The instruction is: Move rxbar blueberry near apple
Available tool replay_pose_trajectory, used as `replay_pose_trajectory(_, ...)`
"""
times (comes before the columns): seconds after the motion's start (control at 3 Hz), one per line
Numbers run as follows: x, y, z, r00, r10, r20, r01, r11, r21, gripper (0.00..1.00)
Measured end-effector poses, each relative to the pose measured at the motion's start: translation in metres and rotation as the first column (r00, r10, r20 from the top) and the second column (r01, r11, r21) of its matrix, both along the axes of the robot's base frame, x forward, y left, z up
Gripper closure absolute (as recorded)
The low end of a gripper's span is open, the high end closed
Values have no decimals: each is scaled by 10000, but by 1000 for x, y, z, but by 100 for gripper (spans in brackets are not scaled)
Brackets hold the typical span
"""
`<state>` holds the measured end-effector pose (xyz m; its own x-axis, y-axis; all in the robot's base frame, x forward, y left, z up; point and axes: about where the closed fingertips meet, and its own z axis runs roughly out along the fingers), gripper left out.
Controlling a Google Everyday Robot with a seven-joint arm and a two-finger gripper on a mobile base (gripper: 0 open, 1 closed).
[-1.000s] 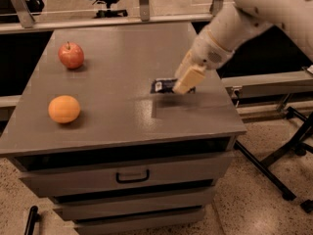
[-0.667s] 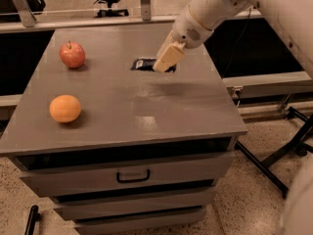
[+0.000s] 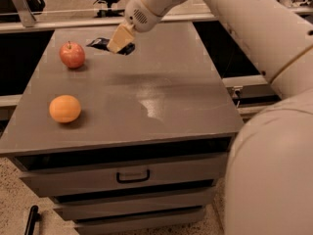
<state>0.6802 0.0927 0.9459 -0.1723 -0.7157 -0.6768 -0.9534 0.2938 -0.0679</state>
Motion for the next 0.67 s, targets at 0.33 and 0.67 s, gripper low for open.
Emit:
replay_pose_trajectory(0.33, 14, 36, -16, 9985, -551, 43, 551, 9984, -127, 100)
replay_pose_trajectory(0.67, 22, 45, -40, 9933, -1151, -66, 1147, 9923, -472, 100)
